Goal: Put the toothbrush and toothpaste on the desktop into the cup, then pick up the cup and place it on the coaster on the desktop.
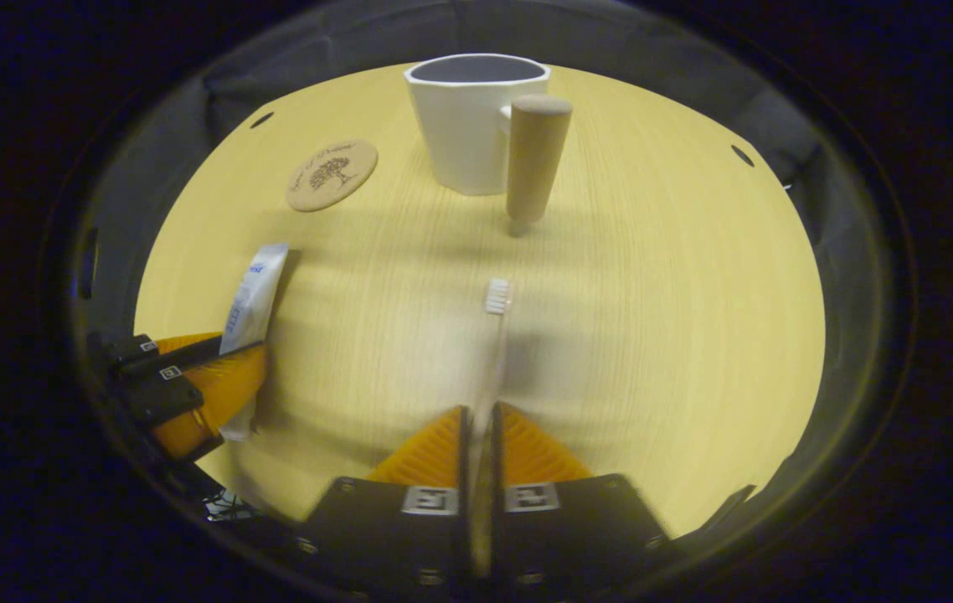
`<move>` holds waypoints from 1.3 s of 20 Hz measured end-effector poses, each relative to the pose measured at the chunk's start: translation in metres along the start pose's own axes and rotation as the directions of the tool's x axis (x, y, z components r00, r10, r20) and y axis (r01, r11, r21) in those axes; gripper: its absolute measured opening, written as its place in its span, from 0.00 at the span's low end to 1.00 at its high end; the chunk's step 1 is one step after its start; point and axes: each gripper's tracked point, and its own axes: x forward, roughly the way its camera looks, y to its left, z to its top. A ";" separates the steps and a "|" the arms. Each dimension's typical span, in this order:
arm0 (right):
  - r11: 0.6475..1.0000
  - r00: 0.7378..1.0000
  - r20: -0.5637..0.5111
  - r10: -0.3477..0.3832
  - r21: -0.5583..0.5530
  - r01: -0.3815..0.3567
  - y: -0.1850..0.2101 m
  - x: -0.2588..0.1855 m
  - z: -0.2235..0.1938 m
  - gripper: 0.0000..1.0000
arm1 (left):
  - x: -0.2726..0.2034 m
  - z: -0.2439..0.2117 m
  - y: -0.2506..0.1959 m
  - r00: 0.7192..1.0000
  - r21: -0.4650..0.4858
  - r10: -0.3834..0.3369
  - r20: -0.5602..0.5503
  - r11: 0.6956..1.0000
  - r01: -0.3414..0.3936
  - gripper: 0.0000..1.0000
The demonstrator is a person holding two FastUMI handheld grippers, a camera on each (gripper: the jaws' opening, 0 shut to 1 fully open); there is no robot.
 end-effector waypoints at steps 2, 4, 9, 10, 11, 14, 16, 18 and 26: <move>1.000 1.000 -0.004 0.010 -0.001 -0.010 0.000 0.000 -0.002 0.03 | 0.001 0.001 0.001 1.000 -0.005 -0.001 0.005 1.000 0.001 0.27; 1.000 1.000 0.002 0.018 0.010 -0.018 -0.001 -0.001 -0.002 0.03 | -0.002 0.000 0.001 1.000 -0.014 -0.007 0.007 1.000 0.007 0.19; 0.993 0.996 0.007 0.091 0.077 -0.091 0.005 -0.006 -0.006 0.03 | -0.002 0.002 -0.001 1.000 -0.005 -0.012 0.017 1.000 0.012 0.19; 0.991 0.994 0.018 0.104 0.088 -0.105 0.005 -0.011 -0.005 0.02 | -0.001 0.001 -0.002 1.000 -0.007 -0.013 0.015 1.000 0.013 0.19; 0.990 0.994 0.032 0.107 0.091 -0.110 0.003 -0.015 -0.004 0.02 | -0.001 0.001 -0.001 1.000 -0.007 -0.014 0.016 1.000 0.014 0.19; 0.983 0.986 0.086 0.140 0.106 -0.149 0.003 -0.042 0.005 0.03 | -0.001 0.002 -0.001 1.000 -0.008 -0.013 0.019 1.000 0.013 0.19; 0.977 0.978 0.136 0.161 0.121 -0.177 0.002 -0.064 0.018 0.03 | -0.002 0.001 -0.001 1.000 -0.010 -0.013 0.020 1.000 0.014 0.19; 0.965 0.962 0.200 0.187 0.145 -0.218 0.003 -0.084 0.040 0.03 | -0.001 0.002 -0.001 1.000 -0.011 -0.014 0.020 1.000 0.015 0.19; 0.886 0.831 0.512 0.215 0.256 -0.387 -0.008 -0.142 0.185 0.03 | -0.002 0.002 0.000 1.000 -0.011 -0.014 0.023 1.000 0.015 0.19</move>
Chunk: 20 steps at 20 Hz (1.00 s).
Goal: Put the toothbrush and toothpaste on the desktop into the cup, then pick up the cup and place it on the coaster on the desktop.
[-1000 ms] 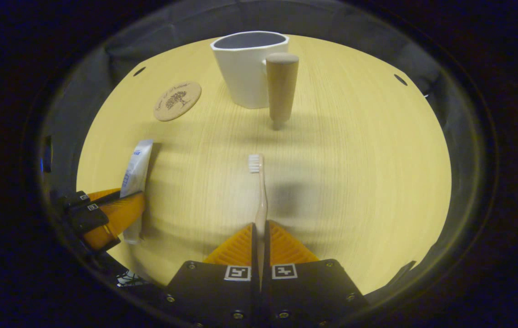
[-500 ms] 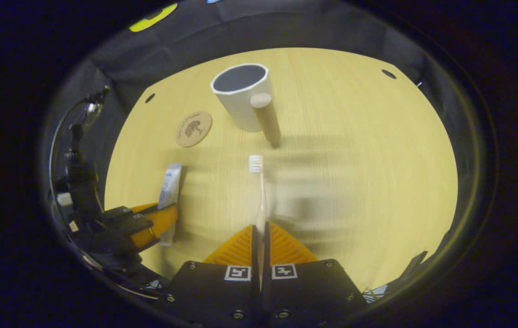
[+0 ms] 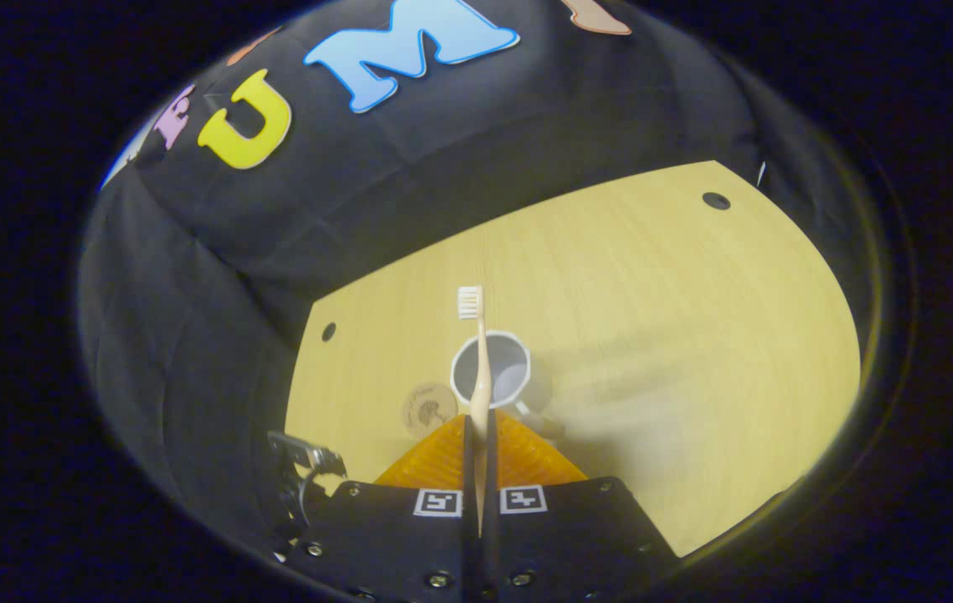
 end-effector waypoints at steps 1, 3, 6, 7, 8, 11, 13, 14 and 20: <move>1.000 0.999 0.038 0.002 0.021 -0.003 0.001 0.006 0.017 0.02 | 0.000 0.000 0.000 1.000 0.001 -0.002 0.001 1.000 0.002 0.19; 0.998 0.996 0.088 -0.005 0.056 0.000 0.001 0.016 0.039 0.02 | 0.000 0.001 0.000 1.000 0.004 -0.002 -0.002 1.000 0.002 0.19; 0.994 0.991 0.128 -0.024 0.108 0.010 -0.008 0.036 0.064 0.02 | 0.000 0.001 0.000 1.000 0.009 -0.005 -0.005 1.000 0.005 0.19; 0.992 0.990 0.135 -0.031 0.123 0.015 -0.008 0.045 0.068 0.02 | 0.001 0.001 0.000 1.000 0.008 -0.007 -0.004 1.000 0.007 0.19; 0.991 0.989 0.145 -0.040 0.131 0.021 -0.009 0.054 0.074 0.02 | 0.000 0.002 0.000 1.000 0.007 -0.009 -0.004 1.000 0.009 0.19; 0.991 0.987 0.148 -0.059 0.128 0.040 -0.014 0.076 0.077 0.02 | 0.000 0.002 0.000 1.000 -0.001 -0.015 0.005 1.000 0.015 0.19; 0.995 0.986 0.155 -0.061 0.084 0.048 -0.012 0.084 0.071 0.03 | -0.003 0.004 0.000 0.999 -0.010 -0.024 0.029 1.000 0.024 0.19; 0.997 0.985 0.164 -0.058 0.054 0.049 -0.011 0.085 0.069 0.02 | -0.007 0.008 0.001 0.998 -0.010 -0.025 0.052 1.000 0.026 0.19; 0.997 0.980 0.195 -0.033 -0.069 0.047 0.001 0.095 0.056 0.02 | -0.046 0.072 0.004 0.966 0.036 -0.017 0.259 0.999 0.008 0.19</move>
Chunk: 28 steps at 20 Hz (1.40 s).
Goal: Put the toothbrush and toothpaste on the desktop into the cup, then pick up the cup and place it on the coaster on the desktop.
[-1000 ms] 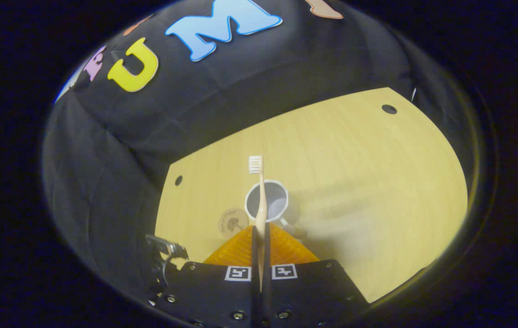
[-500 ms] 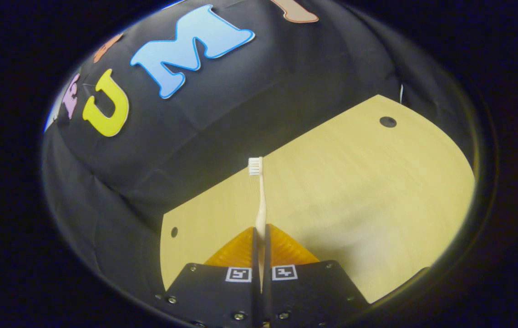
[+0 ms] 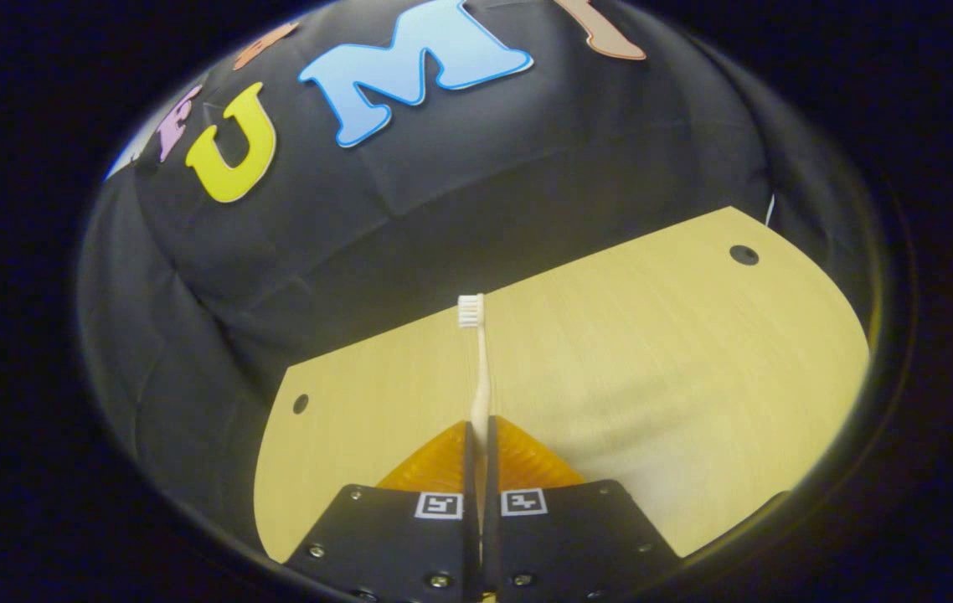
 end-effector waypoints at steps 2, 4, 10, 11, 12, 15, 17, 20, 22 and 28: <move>0.999 1.000 0.010 -0.011 -0.031 0.011 -0.001 0.001 -0.003 0.03 | -0.010 0.032 0.000 0.998 -0.012 -0.002 0.069 1.000 0.003 0.18; 0.998 0.999 0.010 -0.034 -0.049 0.034 -0.006 0.001 -0.007 0.03 | -0.024 0.065 0.004 0.990 -0.024 -0.007 0.139 1.000 0.010 0.19; 0.999 1.000 -0.022 0.001 -0.041 -0.002 0.002 -0.003 -0.025 0.08 | -0.047 0.106 -0.015 0.968 -0.033 -0.037 0.249 0.998 0.047 0.18; 0.999 1.000 -0.020 -0.001 -0.048 0.000 0.003 -0.007 -0.027 0.10 | -0.046 0.106 -0.017 0.966 -0.025 -0.044 0.255 0.998 0.052 0.18; 0.999 1.000 -0.015 -0.002 -0.052 0.001 0.003 -0.010 -0.026 0.10 | -0.047 0.107 -0.019 0.965 -0.018 -0.046 0.258 0.998 0.052 0.18; 0.999 1.000 -0.001 0.016 -0.051 -0.016 0.007 -0.023 -0.025 0.10 | -0.055 0.109 -0.026 0.954 -0.002 -0.065 0.292 0.998 0.068 0.18; 0.999 0.999 0.019 0.029 -0.045 -0.029 0.006 -0.039 -0.020 0.10 | -0.062 0.119 -0.034 0.939 0.021 -0.086 0.333 0.996 0.083 0.18; 0.999 0.998 0.053 0.031 -0.028 -0.030 -0.004 -0.064 -0.011 0.10 | -0.064 0.141 -0.053 0.912 0.059 -0.137 0.387 0.991 0.124 0.19; 1.000 0.997 0.073 0.015 -0.008 -0.014 -0.020 -0.080 -0.007 0.10 | -0.061 0.149 -0.068 0.900 0.071 -0.173 0.399 0.985 0.157 0.18; 0.993 0.993 0.094 -0.074 0.095 0.065 -0.088 -0.124 -0.016 0.10 | -0.045 0.189 -0.115 0.857 0.145 -0.268 0.440 0.963 0.227 0.18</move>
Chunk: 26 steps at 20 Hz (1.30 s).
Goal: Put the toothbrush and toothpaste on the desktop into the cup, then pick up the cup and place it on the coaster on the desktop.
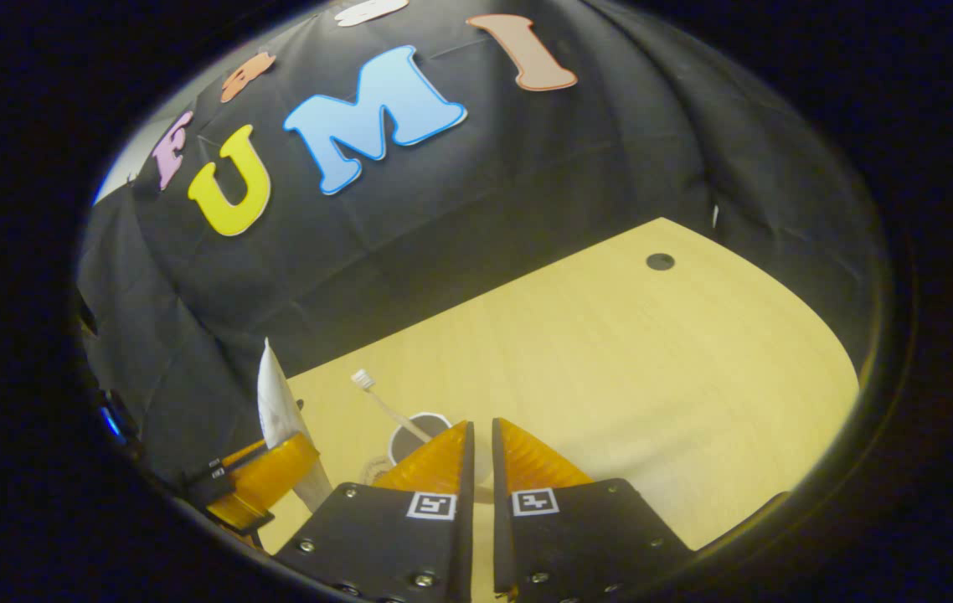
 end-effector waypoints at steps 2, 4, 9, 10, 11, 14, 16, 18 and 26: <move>0.999 0.999 -0.004 -0.039 0.033 0.039 -0.027 -0.013 -0.005 0.10 | 0.017 0.008 -0.014 0.999 0.027 -0.029 0.020 0.999 0.028 0.18; 0.995 0.997 -0.016 -0.079 0.058 0.080 -0.054 -0.025 -0.013 0.10 | 0.034 0.013 -0.027 0.998 0.047 -0.050 0.039 0.998 0.048 0.18; 0.983 0.986 -0.052 -0.159 0.080 0.163 -0.106 -0.049 -0.030 0.10 | 0.073 0.006 -0.037 0.997 0.039 -0.057 0.053 0.998 0.055 0.18; 0.982 0.983 -0.061 -0.171 0.075 0.176 -0.113 -0.054 -0.033 0.10 | 0.079 0.004 -0.034 0.997 0.041 -0.045 0.060 0.998 0.042 0.18; 0.981 0.981 -0.067 -0.180 0.066 0.184 -0.119 -0.057 -0.035 0.10 | 0.084 0.001 -0.032 0.997 0.047 -0.035 0.066 0.998 0.032 0.18; 0.978 0.976 -0.087 -0.200 0.035 0.204 -0.133 -0.064 -0.038 0.10 | 0.099 -0.009 -0.030 0.997 0.055 -0.015 0.078 0.998 0.011 0.18; 0.978 0.974 -0.099 -0.202 0.025 0.206 -0.138 -0.068 -0.039 0.10 | 0.106 -0.015 -0.027 0.996 0.063 0.006 0.091 0.998 -0.012 0.18; 0.978 0.973 -0.109 -0.204 0.011 0.206 -0.140 -0.070 -0.039 0.10 | 0.112 -0.024 -0.025 0.996 0.073 0.027 0.087 0.997 -0.034 0.18; 0.977 0.967 -0.146 -0.211 -0.029 0.209 -0.147 -0.076 -0.044 0.10 | 0.114 -0.048 -0.020 0.991 0.100 0.101 0.088 0.989 -0.109 0.23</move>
